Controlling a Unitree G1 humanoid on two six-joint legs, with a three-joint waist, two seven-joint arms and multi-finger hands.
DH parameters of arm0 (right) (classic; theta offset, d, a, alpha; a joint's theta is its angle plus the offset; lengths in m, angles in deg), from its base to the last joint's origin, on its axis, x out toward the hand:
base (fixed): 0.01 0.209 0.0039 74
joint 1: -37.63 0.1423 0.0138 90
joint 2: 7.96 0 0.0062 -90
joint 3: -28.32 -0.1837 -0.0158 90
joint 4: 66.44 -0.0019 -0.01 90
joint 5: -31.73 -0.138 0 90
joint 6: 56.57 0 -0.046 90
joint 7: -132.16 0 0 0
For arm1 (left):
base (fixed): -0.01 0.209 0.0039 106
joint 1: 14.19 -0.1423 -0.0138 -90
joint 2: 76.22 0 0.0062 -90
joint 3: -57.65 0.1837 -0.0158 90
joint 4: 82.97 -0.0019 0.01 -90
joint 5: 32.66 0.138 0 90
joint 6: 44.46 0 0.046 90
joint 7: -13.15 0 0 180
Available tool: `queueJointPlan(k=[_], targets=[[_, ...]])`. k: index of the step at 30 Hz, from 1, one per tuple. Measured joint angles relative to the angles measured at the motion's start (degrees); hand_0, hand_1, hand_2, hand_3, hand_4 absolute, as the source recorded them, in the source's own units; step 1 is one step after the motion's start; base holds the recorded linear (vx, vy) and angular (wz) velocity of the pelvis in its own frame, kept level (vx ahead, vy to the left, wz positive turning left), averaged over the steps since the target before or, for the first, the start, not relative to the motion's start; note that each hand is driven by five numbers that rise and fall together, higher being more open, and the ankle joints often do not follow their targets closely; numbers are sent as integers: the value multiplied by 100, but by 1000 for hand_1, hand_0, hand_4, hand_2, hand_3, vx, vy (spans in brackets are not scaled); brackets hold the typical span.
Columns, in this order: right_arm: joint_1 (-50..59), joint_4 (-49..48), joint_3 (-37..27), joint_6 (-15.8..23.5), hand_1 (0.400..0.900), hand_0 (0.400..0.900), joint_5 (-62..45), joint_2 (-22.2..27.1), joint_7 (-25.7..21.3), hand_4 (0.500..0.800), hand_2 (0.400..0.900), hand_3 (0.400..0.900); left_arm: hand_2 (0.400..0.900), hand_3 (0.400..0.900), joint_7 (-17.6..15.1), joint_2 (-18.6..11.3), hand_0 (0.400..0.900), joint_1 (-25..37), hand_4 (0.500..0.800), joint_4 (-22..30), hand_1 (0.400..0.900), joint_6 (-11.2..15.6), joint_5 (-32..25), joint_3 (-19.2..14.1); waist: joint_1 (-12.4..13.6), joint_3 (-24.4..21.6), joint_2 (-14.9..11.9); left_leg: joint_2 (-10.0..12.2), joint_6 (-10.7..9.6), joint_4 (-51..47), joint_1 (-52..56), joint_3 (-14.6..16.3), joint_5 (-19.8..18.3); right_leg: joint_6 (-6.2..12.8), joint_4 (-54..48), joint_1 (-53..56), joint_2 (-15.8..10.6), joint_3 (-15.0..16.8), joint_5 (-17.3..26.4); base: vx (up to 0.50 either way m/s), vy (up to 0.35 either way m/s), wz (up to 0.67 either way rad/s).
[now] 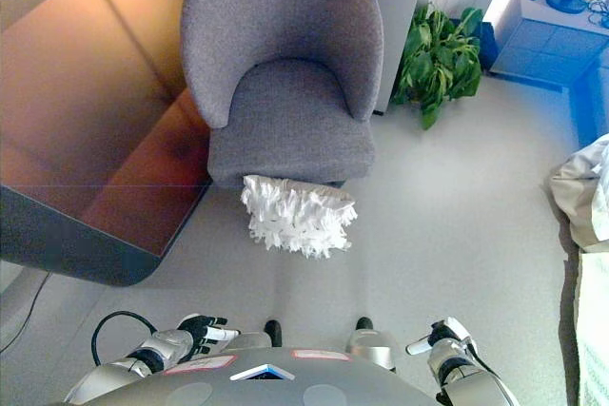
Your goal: Pick up the pillow and put it on the sofa.
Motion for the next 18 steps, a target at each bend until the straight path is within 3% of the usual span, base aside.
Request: queueJointPlan(k=[2, 5, 7, 9, 11, 12, 13, 14, 15, 18], targets=[[126, -6, 7, -11, 900, 900, -127, -3, 3, 800, 900, 900, 900, 900, -54, -40, 900, 193, 800, -10, 900, -46, -11, 92, -2, 145, 19, 63, -38, 101, -118, -25, 34, -3, 243, -182, 39, 7, -108, -70, -176, 5], [500, 29, 3, -28, 900, 900, -176, -13, 98, 800, 900, 900, 900, 900, -137, -180, 900, 490, 800, -177, 900, -59, -74, 28, -139, 536, -127, 170, -127, 750, -502, -121, 46, -226, 823, -546, 137, 70, -426, 114, -148, -27], [637, 27, 72, -30, 900, 900, -166, -17, 111, 800, 900, 900, 900, 900, -191, -284, 900, 545, 800, -194, 900, 42, -250, -309, -18, 761, -367, 204, -171, 1874, -942, -67, 70, -355, 1007, -569, 120, 263, -500, 285, -29, -39], [676, 69, 140, -39, 900, 900, -150, 78, 94, 800, 900, 900, 900, 900, -198, -336, 900, 600, 800, -148, 900, 109, -306, -369, 179, 828, -410, 369, -276, 2598, -1378, 116, 82, -478, 881, -368, 142, 298, -465, 433, 54, -33], [671, 78, 164, -14, 900, 900, -77, 183, 90, 800, 900, 900, 900, 900, -193, -270, 900, 502, 800, -180, 900, 119, -306, -370, 177, 850, -304, 415, -298, 1949, -1298, 316, 95, -516, 667, -241, 166, 176, -446, 497, 63, -46], [665, 79, 231, 0, 900, 900, -65, 207, 91, 800, 900, 900, 900, 900, -195, -209, 900, 501, 800, -253, 900, 120, -306, -376, 182, 856, -291, 315, -299, 1601, -1252, 335, 95, -508, 432, -182, 166, 210, -451, 561, 78, -58], [674, 134, 271, 31, 900, 900, -64, 275, 94, 800, 900, 900, 900, 900, -197, -59, 900, 368, 800, -392, 900, 121, -306, -379, 251, 799, -100, 370, -289, 995, -1227, 267, 30, -471, 198, 10, 455, 352, -500, 549, 93, -58], [687, 165, 212, 17, 900, 900, -65, 393, 92, 800, 900, 900, 900, 900, -179, 94, 900, 346, 800, -458, 900, 99, -310, -381, 276, 816, 336, 725, -474, 496, -1148, 110, -76, -681, 913, -149, 824, 230, -623, 571, 129, -56], [667, 213, 174, 45, 900, 900, -65, 304, 117, 800, 900, 900, 900, 900, -237, 45, 900, 303, 800, -447, 900, 127, -320, -475, 356, 954, 138, 655, -421, 476, -1074, 185, 387, -555, 708, 113, 753, 483, -709, 572, 159, -55], [603, 290, 161, 101, 900, 900, -65, 219, 168, 800, 900, 900, 900, 900, -236, 69, 900, 98, 800, -462, 900, 158, -411, -524, 609, 1096, -124, 589, -434, 187, -1206, 293, 477, -609, 333, 270, 486, 659, -652, 561, 239, -39]])
